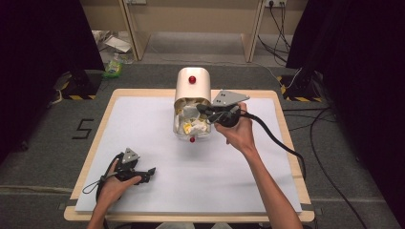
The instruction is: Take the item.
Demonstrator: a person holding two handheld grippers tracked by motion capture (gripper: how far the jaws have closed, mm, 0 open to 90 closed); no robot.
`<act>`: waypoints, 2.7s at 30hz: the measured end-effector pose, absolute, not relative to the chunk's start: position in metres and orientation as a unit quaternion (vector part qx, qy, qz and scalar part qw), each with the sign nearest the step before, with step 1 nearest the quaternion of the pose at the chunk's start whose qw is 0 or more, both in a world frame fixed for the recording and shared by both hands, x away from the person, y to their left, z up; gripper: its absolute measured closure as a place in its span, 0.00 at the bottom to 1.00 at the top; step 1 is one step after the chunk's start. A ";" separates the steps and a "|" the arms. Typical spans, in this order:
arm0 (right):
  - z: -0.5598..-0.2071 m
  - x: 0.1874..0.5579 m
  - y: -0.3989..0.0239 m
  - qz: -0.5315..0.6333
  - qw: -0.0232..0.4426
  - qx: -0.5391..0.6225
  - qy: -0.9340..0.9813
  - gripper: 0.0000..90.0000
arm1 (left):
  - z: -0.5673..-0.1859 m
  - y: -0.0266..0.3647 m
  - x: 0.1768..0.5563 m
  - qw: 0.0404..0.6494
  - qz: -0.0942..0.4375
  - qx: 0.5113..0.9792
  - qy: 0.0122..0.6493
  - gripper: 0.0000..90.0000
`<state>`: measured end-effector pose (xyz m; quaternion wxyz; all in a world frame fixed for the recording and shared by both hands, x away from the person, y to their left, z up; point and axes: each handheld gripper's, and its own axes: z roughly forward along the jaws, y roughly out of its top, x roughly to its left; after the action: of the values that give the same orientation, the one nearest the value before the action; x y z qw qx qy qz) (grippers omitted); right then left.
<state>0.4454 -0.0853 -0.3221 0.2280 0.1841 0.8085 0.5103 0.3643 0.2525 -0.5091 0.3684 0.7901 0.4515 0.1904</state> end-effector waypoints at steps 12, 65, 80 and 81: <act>-0.303 0.441 -0.107 0.524 0.247 0.191 0.792 1.00 | -0.509 0.252 0.364 0.368 0.191 0.790 0.452 0.14; -0.328 0.529 -0.174 0.490 0.288 0.345 0.747 1.00 | -0.509 0.252 0.364 0.368 0.190 0.790 0.451 0.14; -0.367 0.541 -0.167 0.466 0.272 0.360 0.761 1.00 | -0.509 0.252 0.364 0.367 0.191 0.790 0.451 0.14; -0.369 0.542 -0.166 0.464 0.271 0.359 0.763 1.00 | -0.509 0.252 0.364 0.367 0.191 0.791 0.452 0.14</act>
<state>0.5419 -0.1659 -0.3691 0.2711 0.3592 0.7627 0.4644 0.3642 0.2524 -0.5089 0.3669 0.7906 0.4517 0.1906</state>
